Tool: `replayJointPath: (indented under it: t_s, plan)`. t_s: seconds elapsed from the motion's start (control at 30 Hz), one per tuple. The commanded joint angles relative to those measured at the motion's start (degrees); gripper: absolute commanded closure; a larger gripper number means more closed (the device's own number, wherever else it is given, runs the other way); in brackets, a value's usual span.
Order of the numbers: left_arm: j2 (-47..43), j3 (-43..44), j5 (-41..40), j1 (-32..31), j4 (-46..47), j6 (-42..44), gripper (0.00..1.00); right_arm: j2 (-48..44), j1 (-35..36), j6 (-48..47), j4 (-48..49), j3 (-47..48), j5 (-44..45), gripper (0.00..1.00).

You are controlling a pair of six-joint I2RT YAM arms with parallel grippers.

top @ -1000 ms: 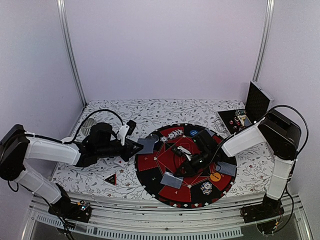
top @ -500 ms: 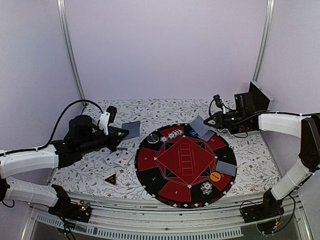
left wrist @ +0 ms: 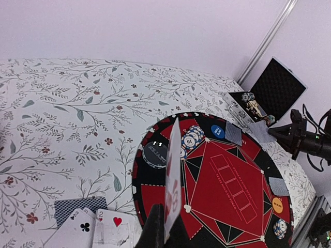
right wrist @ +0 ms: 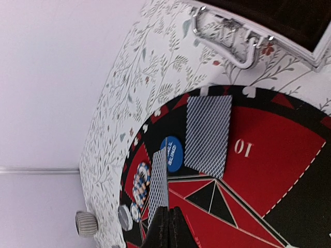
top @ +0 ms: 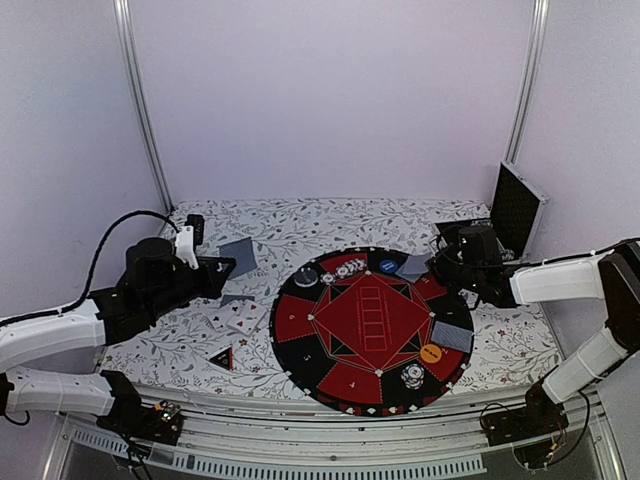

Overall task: Distribute texas hold em gaming equipment
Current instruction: Distribute the poker card in the small blind area.

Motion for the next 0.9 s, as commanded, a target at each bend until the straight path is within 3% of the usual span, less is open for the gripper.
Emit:
replayJointPath:
  t_s: [0.0, 0.3, 0.73, 0.87]
  plan:
    - [-1.6, -1.8, -0.2, 0.8, 1.3, -0.8, 1.0, 5.3, 0.0, 12.3, 5.9, 1.8, 10.9, 0.98]
    - [-3.2, -3.4, 0.8, 1.4, 2.0, 0.4, 1.0, 16.2, 1.6, 15.1, 7.2, 8.6, 10.7, 0.98]
    - [-2.8, -3.2, 1.4, 2.2, 2.0, 2.1, 1.0, 21.7, 1.9, 19.7, 7.7, 9.0, 13.0, 0.97]
    - [-3.1, -3.2, 1.1, 2.4, 1.8, 2.0, 1.0, 20.9, 1.9, 19.6, 8.0, 8.3, 12.4, 0.87]
